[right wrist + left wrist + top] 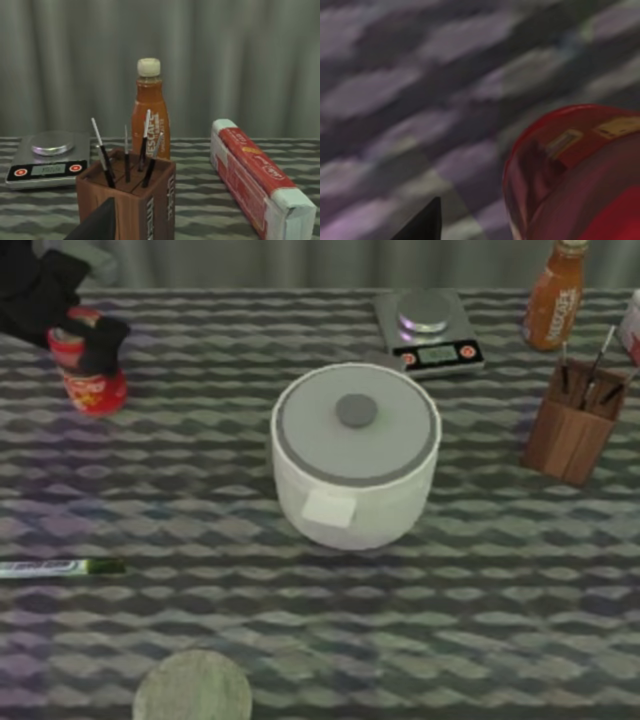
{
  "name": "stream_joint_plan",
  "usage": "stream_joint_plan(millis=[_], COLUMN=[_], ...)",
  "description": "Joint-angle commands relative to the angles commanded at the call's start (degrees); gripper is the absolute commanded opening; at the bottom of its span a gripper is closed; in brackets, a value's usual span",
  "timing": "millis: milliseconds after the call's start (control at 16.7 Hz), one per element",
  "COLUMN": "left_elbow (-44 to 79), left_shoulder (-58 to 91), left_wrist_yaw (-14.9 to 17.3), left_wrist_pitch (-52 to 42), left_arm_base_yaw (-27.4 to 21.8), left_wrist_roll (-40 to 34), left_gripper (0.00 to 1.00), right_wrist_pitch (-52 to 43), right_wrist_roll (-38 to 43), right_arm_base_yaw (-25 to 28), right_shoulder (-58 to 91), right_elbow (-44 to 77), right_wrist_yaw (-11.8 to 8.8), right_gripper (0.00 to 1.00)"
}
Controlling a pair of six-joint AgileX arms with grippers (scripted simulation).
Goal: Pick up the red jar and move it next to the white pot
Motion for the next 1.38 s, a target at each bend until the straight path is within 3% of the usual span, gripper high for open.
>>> stream_joint_plan(millis=[660, 1380], left_elbow=[0.0, -2.24], left_shoulder=[0.0, -2.3], left_wrist_yaw=[0.0, -0.06], left_wrist_pitch=[0.0, 0.04], left_arm_base_yaw=[0.0, 0.36], left_wrist_roll=[0.0, 0.08], left_gripper=[0.02, 0.0], right_wrist_pitch=[0.0, 0.0], right_wrist_roll=[0.0, 0.0], right_arm_base_yaw=[0.0, 0.0], right_shoulder=[0.0, 0.0], right_elbow=[0.0, 0.0], right_wrist_yaw=[0.0, 0.0], right_gripper=[1.0, 1.0])
